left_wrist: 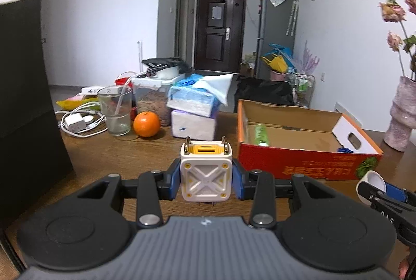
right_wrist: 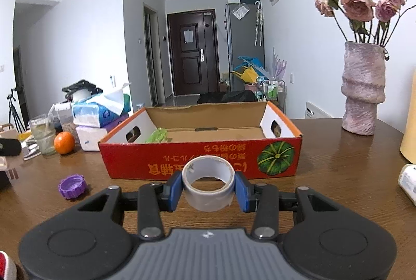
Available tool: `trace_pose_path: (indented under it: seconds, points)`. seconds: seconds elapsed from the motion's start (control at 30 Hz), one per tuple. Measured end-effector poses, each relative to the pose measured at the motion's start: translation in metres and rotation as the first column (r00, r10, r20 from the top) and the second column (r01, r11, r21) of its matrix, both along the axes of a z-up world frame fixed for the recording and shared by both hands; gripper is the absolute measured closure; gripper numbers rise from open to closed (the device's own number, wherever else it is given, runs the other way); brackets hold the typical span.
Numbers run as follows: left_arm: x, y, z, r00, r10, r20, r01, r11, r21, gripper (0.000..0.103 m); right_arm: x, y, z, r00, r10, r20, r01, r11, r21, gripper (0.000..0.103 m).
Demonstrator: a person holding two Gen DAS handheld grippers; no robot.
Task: Organize rigid objects
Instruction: 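Carry the plug adapter and tape roll over the red box with both tools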
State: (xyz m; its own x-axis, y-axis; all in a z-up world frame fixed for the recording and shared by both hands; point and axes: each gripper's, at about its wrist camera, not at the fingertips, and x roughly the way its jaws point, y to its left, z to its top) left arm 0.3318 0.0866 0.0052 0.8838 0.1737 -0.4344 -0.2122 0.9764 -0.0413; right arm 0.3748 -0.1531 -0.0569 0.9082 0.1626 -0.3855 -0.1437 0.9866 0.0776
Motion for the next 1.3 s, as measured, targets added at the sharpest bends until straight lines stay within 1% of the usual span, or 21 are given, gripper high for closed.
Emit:
trace_pose_path:
  seconds: [0.13,0.27,0.6,0.73,0.97,1.1,1.3]
  points:
    - [-0.001,-0.022,0.009,1.0,-0.023,0.007,0.023,0.999,0.032,0.063,-0.005,-0.011,0.007,1.0,-0.001,0.017,0.001,1.0,0.018,0.061]
    - [0.003,-0.043,0.013,0.999,-0.054,0.005,0.053,0.998,0.045,0.063,-0.007,-0.02,0.013,0.999,-0.003,0.032,0.002,0.999,0.032,0.061]
    - [0.027,-0.084,0.01,0.994,-0.1,-0.037,0.102,0.994,0.035,0.063,-0.002,-0.042,0.02,0.999,-0.001,0.038,-0.001,0.999,0.042,0.061]
    - [0.038,-0.098,0.01,0.995,-0.094,-0.044,0.095,0.995,0.04,0.063,0.004,-0.049,0.02,0.999,-0.002,0.035,0.0,0.999,0.05,0.061]
    - [0.063,-0.118,0.01,0.992,-0.109,-0.056,0.111,0.993,0.047,0.063,0.015,-0.059,0.021,1.0,0.0,0.031,-0.002,0.998,0.066,0.061]
    - [0.076,-0.126,0.009,0.993,-0.104,-0.064,0.108,0.992,0.066,0.063,0.025,-0.064,0.023,1.0,-0.008,0.029,0.006,0.998,0.066,0.061]
    - [0.098,-0.13,0.008,0.991,-0.11,-0.072,0.114,0.992,0.055,0.063,0.044,-0.067,0.025,0.999,-0.002,0.032,0.0,0.998,0.055,0.061]
